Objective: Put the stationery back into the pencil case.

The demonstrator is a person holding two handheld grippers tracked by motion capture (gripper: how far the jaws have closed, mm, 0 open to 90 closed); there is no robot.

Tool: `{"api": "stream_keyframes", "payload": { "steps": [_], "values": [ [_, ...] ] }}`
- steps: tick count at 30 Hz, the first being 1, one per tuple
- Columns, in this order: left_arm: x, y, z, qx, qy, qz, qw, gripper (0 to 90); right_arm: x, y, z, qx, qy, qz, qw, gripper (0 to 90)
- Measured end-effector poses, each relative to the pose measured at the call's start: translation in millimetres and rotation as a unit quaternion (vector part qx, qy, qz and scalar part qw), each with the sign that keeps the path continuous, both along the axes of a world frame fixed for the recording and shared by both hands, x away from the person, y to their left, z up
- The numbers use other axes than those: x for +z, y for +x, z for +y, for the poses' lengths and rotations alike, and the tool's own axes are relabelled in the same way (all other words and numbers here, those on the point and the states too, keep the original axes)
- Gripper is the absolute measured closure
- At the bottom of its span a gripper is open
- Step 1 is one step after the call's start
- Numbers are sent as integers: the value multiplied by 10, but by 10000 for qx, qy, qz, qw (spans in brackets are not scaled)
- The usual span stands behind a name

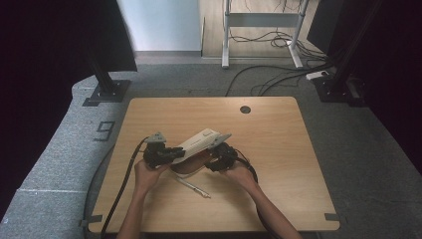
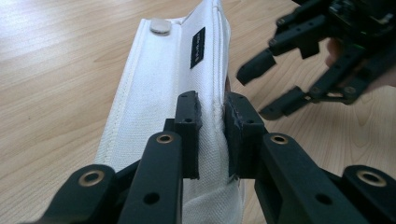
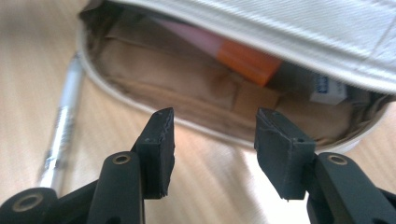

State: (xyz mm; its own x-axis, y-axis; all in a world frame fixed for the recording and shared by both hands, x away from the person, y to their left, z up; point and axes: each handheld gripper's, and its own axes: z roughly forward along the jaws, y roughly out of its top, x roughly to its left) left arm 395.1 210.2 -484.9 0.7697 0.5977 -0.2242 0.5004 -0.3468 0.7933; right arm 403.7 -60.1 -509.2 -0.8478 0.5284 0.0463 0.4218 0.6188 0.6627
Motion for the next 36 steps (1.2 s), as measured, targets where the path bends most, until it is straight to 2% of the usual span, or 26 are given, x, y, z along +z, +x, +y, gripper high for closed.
{"api": "stream_keyframes", "payload": {
  "steps": [10,15,23,29,36],
  "values": [
    [3,-4,-6,-14,31,-18,10000,761,10,-263,27,395,176,64,9990,581],
    [3,-4,-6,-14,28,-16,10000,761,-46,-412,141,625,276,159,9975,596],
    [4,-6,-13,-13,39,-19,10000,761,-125,-507,285,871,325,255,9953,633],
    [5,-8,-16,-23,50,-22,10000,761,-201,-580,423,1083,229,297,9934,668],
    [5,-8,-18,-29,55,-24,10000,761,-253,-605,473,1172,72,248,9928,726]
  ]
}}
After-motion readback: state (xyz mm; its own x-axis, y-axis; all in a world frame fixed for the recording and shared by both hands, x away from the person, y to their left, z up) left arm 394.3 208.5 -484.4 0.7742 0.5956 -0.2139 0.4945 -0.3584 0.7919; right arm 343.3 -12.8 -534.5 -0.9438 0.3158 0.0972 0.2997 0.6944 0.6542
